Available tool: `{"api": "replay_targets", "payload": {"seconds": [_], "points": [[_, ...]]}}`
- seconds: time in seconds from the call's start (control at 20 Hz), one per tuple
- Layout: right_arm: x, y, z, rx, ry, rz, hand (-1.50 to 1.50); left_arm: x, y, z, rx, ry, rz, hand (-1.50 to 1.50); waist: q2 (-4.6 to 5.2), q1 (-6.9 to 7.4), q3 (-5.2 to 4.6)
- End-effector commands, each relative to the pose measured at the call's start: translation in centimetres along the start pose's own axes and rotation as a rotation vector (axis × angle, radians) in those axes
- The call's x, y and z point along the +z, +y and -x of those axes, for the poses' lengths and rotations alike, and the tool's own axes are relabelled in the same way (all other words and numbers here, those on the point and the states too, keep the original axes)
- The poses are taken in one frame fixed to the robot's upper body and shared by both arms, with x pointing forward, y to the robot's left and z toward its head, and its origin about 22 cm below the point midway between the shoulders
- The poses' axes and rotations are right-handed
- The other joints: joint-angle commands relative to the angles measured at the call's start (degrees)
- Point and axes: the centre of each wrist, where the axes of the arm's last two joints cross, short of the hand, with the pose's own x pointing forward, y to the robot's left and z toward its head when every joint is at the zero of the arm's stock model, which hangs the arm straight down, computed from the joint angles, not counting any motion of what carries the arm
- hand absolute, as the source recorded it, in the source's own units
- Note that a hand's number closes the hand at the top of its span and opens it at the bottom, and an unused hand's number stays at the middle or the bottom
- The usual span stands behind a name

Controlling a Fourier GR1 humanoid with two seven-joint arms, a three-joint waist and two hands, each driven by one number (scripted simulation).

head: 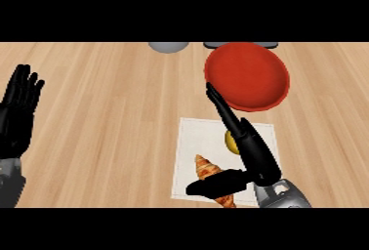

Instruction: Pick the lemon from the placemat and place it in the bowl

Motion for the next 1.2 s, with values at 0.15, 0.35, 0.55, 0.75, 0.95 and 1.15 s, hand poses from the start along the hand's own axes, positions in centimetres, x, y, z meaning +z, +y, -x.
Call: {"api": "replay_targets", "payload": {"seconds": [0.15, 0.35, 0.55, 0.75, 0.95, 1.15], "points": [[4.2, -0.6, -3.7, 0.293, -0.008, -0.075, -1.50, -1.3, 0.1, 0.2, 0.026, -0.030, -0.001, 0.00, 0.27, -1.08, 0.07], [4.2, -2.9, -7.2, 0.475, 0.110, -0.032, -1.50, -0.6, 0.9, 0.2, 0.025, -0.015, -0.008, 0.00, 0.07, -0.89, 0.03], [2.9, -5.1, -9.8, 0.625, 0.263, -0.105, -1.50, -1.1, 0.9, -0.5, 0.024, -0.020, 0.000, 0.00, 0.25, -0.11, -0.02], [3.4, -6.0, -11.4, 0.757, 0.403, -0.322, -1.50, -0.9, 0.5, 0.0, 0.031, -0.034, 0.003, 0.00, 0.21, -0.19, -0.11], [2.4, -6.2, -12.8, 0.794, 0.493, -0.472, -1.50, -1.5, 1.7, -0.8, 0.047, -0.036, 0.028, 0.00, 0.35, 0.63, -0.10], [1.3, -7.9, -13.7, 0.826, 0.536, -0.566, -1.50, -2.6, -0.7, -1.2, 0.037, -0.032, 0.005, 0.00, 0.52, 0.20, 0.05]]}}
